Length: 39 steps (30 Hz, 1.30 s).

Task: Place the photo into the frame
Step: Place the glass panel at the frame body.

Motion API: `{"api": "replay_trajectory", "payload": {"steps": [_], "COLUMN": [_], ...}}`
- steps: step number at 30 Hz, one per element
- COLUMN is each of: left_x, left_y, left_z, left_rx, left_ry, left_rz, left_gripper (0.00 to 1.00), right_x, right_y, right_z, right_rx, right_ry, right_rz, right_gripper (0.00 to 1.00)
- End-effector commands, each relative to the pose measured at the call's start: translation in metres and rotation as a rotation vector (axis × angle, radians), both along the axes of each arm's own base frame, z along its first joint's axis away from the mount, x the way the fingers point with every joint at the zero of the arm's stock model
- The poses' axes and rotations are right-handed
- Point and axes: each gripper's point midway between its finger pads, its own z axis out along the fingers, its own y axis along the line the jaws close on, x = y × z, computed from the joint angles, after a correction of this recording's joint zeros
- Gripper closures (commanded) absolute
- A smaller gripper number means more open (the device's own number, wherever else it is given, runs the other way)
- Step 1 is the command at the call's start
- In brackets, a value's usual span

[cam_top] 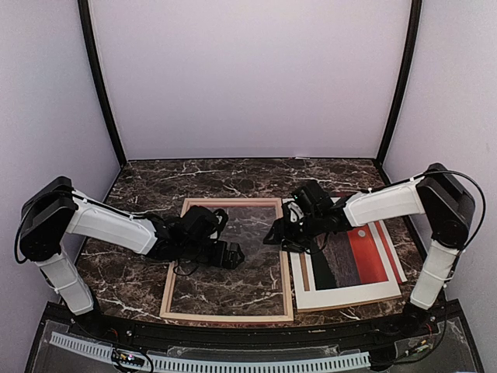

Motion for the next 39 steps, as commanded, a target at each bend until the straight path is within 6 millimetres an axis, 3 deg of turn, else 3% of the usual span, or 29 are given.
{"api": "replay_trajectory", "payload": {"steps": [1, 23, 28, 39], "left_x": [0.000, 0.004, 0.006, 0.010], "left_y": [0.002, 0.003, 0.002, 0.009], "left_z": [0.000, 0.013, 0.025, 0.059], "left_rx": [0.022, 0.021, 0.010, -0.004], "left_ry": [0.003, -0.028, -0.045, -0.113], "left_rz": [0.011, 0.013, 0.015, 0.034], "left_gripper": [0.01, 0.01, 0.01, 0.01], "right_x": [0.010, 0.021, 0.036, 0.083], "right_y": [-0.002, -0.028, -0.029, -0.004], "right_z": [0.023, 0.025, 0.032, 0.051], "right_rx": [0.001, -0.148, -0.194, -0.255], "right_ry": [-0.067, -0.163, -0.235, -0.388], "right_rz": [-0.010, -0.037, -0.034, 0.032], "right_gripper": [0.42, 0.42, 0.43, 0.43]}}
